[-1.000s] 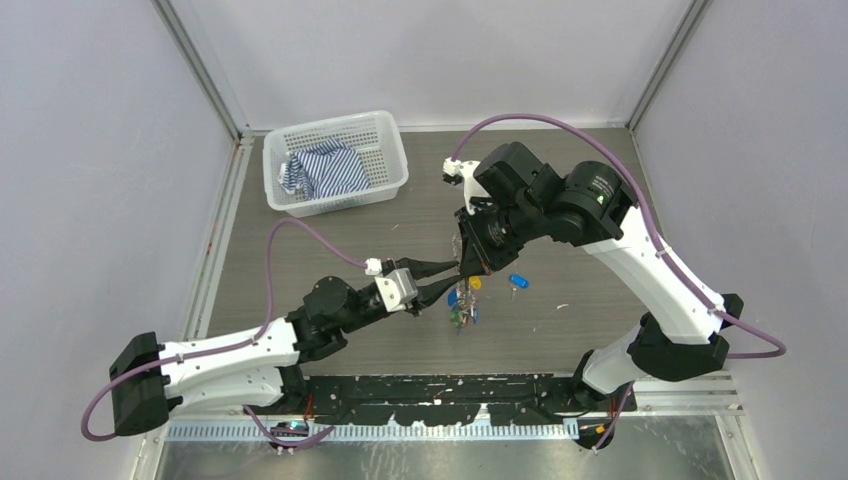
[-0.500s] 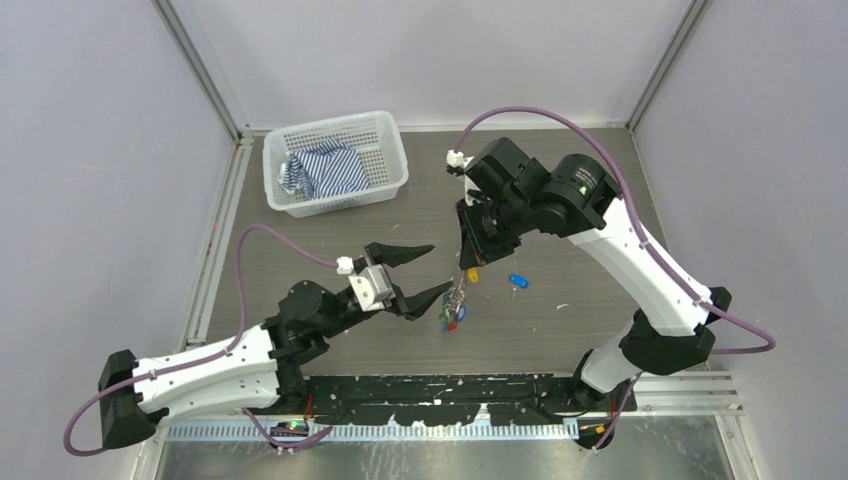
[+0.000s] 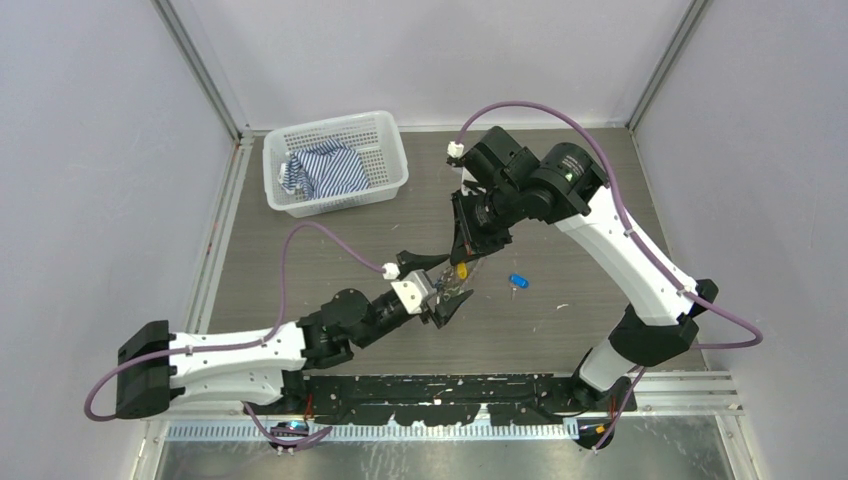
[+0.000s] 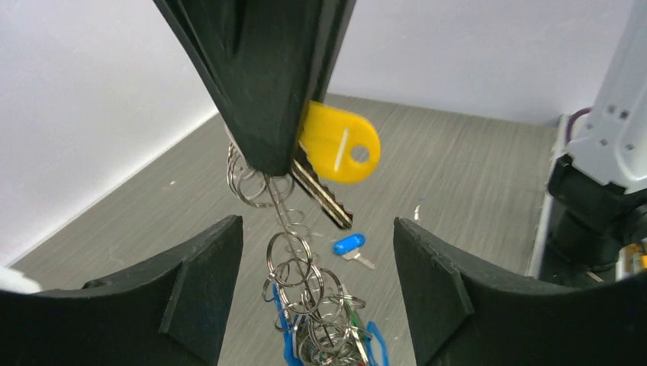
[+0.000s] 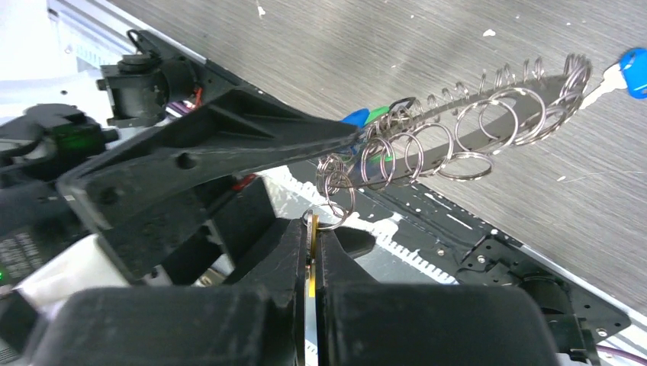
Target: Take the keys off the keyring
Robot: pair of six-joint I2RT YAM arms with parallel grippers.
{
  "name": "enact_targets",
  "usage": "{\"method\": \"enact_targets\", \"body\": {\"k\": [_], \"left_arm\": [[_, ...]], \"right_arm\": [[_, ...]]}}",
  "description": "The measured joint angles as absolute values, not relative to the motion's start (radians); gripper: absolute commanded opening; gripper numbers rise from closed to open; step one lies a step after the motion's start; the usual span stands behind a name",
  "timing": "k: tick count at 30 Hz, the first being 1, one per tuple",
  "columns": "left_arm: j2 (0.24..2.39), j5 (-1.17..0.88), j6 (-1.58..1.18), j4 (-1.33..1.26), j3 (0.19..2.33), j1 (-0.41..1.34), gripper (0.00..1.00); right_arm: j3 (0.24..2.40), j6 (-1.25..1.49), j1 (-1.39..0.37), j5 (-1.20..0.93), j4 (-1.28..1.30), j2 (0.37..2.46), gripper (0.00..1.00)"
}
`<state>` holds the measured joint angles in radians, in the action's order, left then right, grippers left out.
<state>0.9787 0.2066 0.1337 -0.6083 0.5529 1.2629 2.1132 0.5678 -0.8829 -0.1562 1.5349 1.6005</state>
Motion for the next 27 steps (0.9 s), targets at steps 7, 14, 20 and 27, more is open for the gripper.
{"method": "enact_targets", "body": {"k": [7, 14, 20, 27], "left_arm": [[1.054, 0.345, 0.234, -0.883, 0.447, 1.294, 0.68], [1.168, 0.359, 0.356, -1.209, 0.384, 1.295, 0.57], [1.161, 0.330, 0.406, -1.313, 0.366, 1.295, 0.49], [1.154, 0.238, 0.436, -1.346, 0.348, 1.295, 0.52]], "right_arm": [[2.134, 0.586, -0.881, -0.228, 1.534, 1.602, 0.01], [2.099, 0.601, -0.881, -0.300, 1.506, 1.594, 0.01], [2.074, 0.599, -0.881, -0.320, 1.497, 1.576, 0.01], [2.046, 0.576, -0.879, -0.347, 1.489, 1.544, 0.01]]}}
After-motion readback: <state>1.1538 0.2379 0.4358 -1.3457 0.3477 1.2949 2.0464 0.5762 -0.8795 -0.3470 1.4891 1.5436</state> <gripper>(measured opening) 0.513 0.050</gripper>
